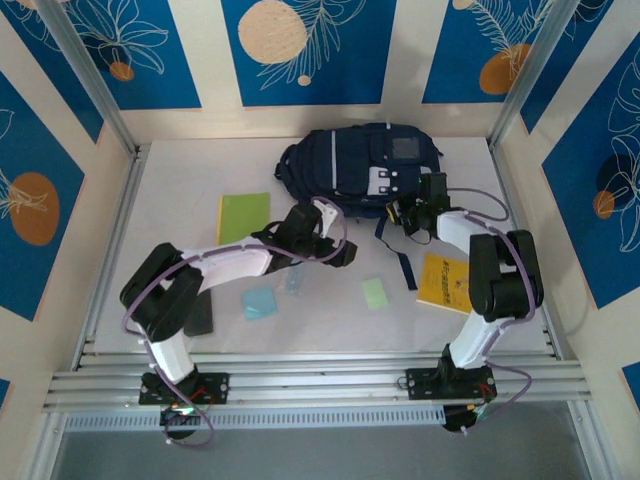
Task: Pack the student bag
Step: Pick up the student bag from the top-center of the table, then unzip the student bag at the top-center of the table.
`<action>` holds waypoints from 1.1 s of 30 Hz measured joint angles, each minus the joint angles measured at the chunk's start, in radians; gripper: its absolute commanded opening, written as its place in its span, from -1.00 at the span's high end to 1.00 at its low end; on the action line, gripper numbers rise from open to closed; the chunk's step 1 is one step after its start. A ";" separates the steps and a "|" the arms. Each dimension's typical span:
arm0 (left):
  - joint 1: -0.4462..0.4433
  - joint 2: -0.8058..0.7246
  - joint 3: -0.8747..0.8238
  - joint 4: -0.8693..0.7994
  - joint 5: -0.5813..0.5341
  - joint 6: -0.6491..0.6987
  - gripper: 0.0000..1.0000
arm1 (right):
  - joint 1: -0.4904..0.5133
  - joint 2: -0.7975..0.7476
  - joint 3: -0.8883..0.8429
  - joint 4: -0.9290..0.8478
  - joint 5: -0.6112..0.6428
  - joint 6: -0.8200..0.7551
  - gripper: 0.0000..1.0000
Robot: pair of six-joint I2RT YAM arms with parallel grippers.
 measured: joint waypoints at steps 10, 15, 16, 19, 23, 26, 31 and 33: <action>-0.003 0.145 0.149 0.022 -0.013 0.024 -0.58 | 0.003 -0.078 0.005 -0.016 -0.053 0.072 1.00; -0.004 0.215 0.158 0.113 -0.084 0.048 -0.39 | 0.018 -0.100 -0.014 -0.013 -0.058 0.125 1.00; -0.004 0.233 0.162 0.135 -0.098 0.052 -0.33 | 0.022 -0.110 -0.021 -0.012 -0.060 0.135 1.00; -0.004 0.272 0.179 0.172 -0.127 0.064 -0.16 | 0.029 -0.141 -0.046 -0.002 -0.064 0.164 1.00; -0.005 0.309 0.207 0.210 -0.177 0.075 0.07 | 0.039 -0.171 -0.085 0.027 -0.064 0.200 1.00; -0.005 0.316 0.215 0.240 -0.195 0.070 0.28 | 0.044 -0.193 -0.121 0.050 -0.064 0.222 1.00; -0.005 0.317 0.231 0.262 -0.161 0.040 0.95 | 0.050 -0.204 -0.168 0.077 -0.063 0.248 1.00; -0.005 0.317 0.231 0.265 -0.143 0.010 1.00 | 0.049 -0.204 -0.171 0.082 -0.060 0.249 1.00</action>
